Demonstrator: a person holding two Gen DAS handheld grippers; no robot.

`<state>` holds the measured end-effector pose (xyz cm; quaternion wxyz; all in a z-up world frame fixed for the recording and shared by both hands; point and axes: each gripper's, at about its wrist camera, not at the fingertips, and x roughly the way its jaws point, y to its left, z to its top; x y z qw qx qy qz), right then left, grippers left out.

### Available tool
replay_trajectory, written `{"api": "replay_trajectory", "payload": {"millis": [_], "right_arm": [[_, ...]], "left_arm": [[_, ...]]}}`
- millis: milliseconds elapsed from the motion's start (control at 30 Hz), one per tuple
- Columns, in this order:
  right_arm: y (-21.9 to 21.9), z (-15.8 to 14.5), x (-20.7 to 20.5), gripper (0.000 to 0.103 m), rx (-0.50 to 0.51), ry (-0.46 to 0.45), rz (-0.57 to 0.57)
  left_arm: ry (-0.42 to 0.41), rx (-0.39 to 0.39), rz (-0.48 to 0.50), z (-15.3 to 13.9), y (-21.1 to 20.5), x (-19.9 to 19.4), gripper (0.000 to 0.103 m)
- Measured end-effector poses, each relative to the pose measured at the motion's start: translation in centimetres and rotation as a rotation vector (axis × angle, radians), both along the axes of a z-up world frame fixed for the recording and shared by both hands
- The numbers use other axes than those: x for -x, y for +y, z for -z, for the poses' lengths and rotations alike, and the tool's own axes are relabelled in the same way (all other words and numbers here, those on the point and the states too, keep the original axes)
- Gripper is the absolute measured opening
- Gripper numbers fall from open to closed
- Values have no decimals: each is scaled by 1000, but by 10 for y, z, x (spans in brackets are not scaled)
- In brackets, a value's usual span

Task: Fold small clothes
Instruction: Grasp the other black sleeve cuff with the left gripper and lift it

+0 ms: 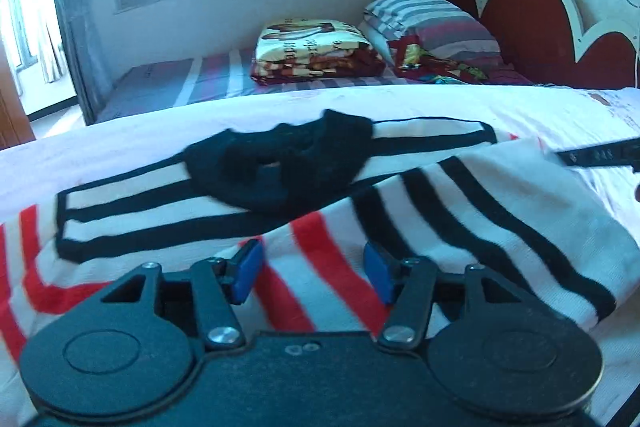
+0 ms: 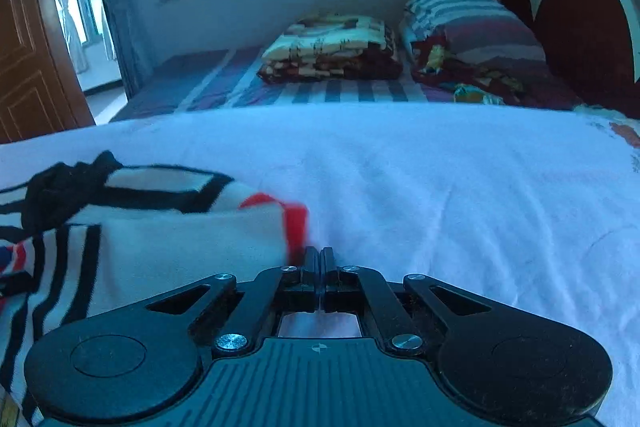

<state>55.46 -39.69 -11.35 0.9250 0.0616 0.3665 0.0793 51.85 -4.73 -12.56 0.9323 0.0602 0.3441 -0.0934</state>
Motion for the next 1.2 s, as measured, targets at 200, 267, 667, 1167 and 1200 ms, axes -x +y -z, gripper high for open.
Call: {"api": "replay_trajectory", "payload": {"millis": [200, 267, 667, 1167, 1200], "right_arm": [[28, -26, 46, 0, -97, -92, -129], [43, -9, 46, 0, -45, -20, -130], [66, -17, 86, 0, -26, -20, -63], [122, -47, 149, 0, -234, 33, 117], [130, -48, 149, 0, -247, 38, 117]], "left_arm": [[-61, -44, -21, -16, -8, 23, 58], [9, -55, -40, -6, -10, 15, 60], [-18, -3, -53, 0, 6, 31, 64], [-104, 362, -792, -37, 345, 186, 34], [-92, 399, -850, -33, 367, 193, 34]]}}
